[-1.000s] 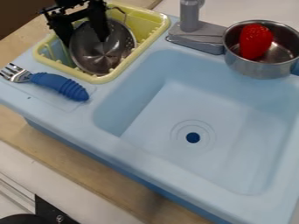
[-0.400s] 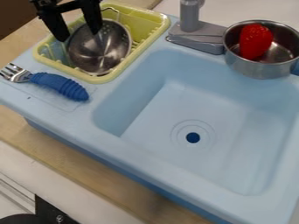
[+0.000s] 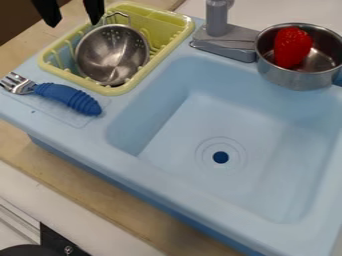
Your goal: Put the silver drainer in the dish drainer
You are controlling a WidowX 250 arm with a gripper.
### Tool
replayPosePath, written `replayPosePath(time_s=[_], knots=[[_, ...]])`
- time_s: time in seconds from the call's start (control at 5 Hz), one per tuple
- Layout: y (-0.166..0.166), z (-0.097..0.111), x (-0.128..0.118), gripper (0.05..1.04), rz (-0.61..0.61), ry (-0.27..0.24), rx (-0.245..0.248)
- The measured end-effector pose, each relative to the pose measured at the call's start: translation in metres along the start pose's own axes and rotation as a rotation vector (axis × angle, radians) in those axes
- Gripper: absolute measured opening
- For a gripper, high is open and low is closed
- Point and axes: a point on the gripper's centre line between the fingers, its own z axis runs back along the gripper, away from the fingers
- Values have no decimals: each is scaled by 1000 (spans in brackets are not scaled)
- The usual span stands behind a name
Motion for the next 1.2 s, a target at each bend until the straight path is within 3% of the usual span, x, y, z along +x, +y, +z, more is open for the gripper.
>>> replayPosePath(time_s=[0.2, 0.6, 1.0, 1.2], knots=[[-11, 14, -2, 1000, -61, -62, 21], [-43, 6, -24, 1000, -200, -83, -1], [-80, 0, -71, 1000, -329, -123, -33], [-95, -6, -90, 999, -381, -118, -44]])
